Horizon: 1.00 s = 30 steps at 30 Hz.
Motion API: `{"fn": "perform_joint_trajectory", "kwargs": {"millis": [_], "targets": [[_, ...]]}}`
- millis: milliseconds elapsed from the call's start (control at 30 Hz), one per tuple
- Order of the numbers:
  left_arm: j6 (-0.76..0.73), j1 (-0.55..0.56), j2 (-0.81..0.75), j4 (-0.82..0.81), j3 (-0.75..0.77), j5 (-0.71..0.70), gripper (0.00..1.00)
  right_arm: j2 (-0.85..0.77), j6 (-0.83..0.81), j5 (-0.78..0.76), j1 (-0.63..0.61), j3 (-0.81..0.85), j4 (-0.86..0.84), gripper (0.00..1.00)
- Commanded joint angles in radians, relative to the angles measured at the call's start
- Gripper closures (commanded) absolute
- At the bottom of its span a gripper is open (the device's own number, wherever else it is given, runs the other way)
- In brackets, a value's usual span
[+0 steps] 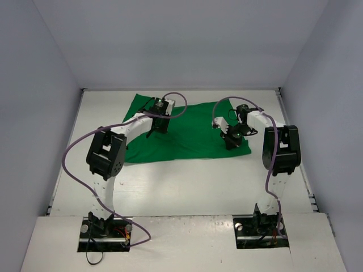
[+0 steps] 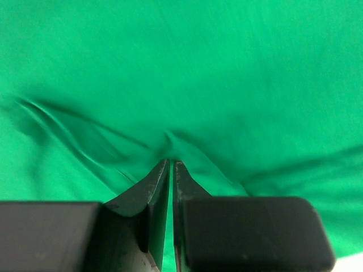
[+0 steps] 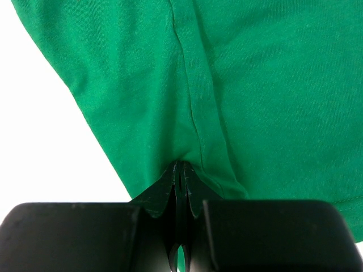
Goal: Fold and stack the t-shirts
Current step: Fold the flattened tshirt in 1/3 of the way
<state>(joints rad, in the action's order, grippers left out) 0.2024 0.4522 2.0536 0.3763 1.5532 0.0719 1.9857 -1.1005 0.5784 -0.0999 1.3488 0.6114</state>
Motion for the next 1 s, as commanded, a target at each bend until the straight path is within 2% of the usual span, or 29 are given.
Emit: {"fn": "perform_joint_trajectory", "kwargs": {"millis": [0,100,233,267,333,433,533,633,700,767,867,933,967], "targets": [[-0.167,-0.001,-0.058,-0.17,0.031,-0.2,0.95,-0.064,-0.008,-0.013,-0.009,-0.013,0.037,1.0],[-0.259,-0.001,-0.104,-0.29,-0.029,-0.241,0.9,-0.06,-0.01,-0.023,-0.013,-0.006,0.036,1.0],[-0.304,-0.006,-0.222,-0.286,-0.093,-0.183,0.82,-0.058,-0.009,-0.036,-0.013,0.01,0.034,1.0],[-0.272,-0.018,-0.258,-0.229,-0.094,-0.142,0.76,-0.06,-0.01,-0.044,-0.011,0.021,0.034,1.0],[-0.215,-0.04,-0.314,-0.119,-0.108,-0.084,0.71,-0.065,-0.018,-0.06,0.001,0.048,0.032,1.0],[-0.047,-0.089,-0.469,-0.008,-0.216,0.031,0.61,-0.061,-0.002,-0.061,0.025,0.114,0.03,0.95],[0.092,-0.087,-0.579,0.08,-0.305,0.054,0.61,-0.042,0.025,-0.017,0.044,0.205,0.028,0.77],[0.211,-0.084,-0.598,0.111,-0.387,0.056,0.61,0.012,0.089,0.047,0.046,0.308,0.025,0.71],[0.293,-0.084,-0.576,0.131,-0.398,0.022,0.61,0.049,0.121,0.093,0.045,0.396,0.024,0.74],[0.343,-0.086,-0.525,0.152,-0.401,-0.011,0.62,0.11,0.172,0.091,0.023,0.46,0.024,0.81],[0.336,-0.108,-0.482,0.118,-0.385,-0.024,0.65,0.164,0.174,0.067,0.001,0.486,0.014,0.86],[0.255,-0.15,-0.475,0.025,-0.359,0.001,0.65,0.203,0.196,0.081,0.009,0.521,0.006,0.83],[0.218,-0.161,-0.468,-0.01,-0.312,0.019,0.63,0.21,0.204,0.103,0.015,0.55,-0.003,0.75]]}}
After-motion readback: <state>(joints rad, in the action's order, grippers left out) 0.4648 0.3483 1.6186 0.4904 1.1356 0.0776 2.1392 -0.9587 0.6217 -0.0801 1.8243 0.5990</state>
